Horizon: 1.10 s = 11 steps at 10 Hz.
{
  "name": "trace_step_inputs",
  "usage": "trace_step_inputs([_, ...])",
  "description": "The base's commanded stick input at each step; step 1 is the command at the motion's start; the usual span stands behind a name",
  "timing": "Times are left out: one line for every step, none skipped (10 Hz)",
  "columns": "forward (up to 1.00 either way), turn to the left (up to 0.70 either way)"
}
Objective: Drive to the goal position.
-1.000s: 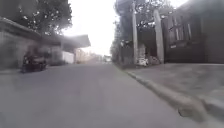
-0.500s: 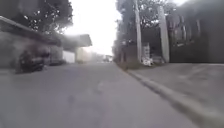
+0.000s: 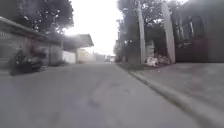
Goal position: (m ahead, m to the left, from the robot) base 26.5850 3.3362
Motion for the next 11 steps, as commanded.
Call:
trace_step_inputs([1.0, 0.0])
trace_step_inputs([1.0, 0.0])
trace_step_inputs([1.0, 0.0])
trace_step_inputs([1.0, 0.0])
trace_step_inputs([1.0, 0.0])
trace_step_inputs([1.0, 0.0])
trace_step_inputs([1.0, 0.0])
trace_step_inputs([1.0, 0.0])
trace_step_inputs([1.0, 0.0])
trace_step_inputs([1.0, 0.0])
trace_step_inputs([1.0, 0.0])
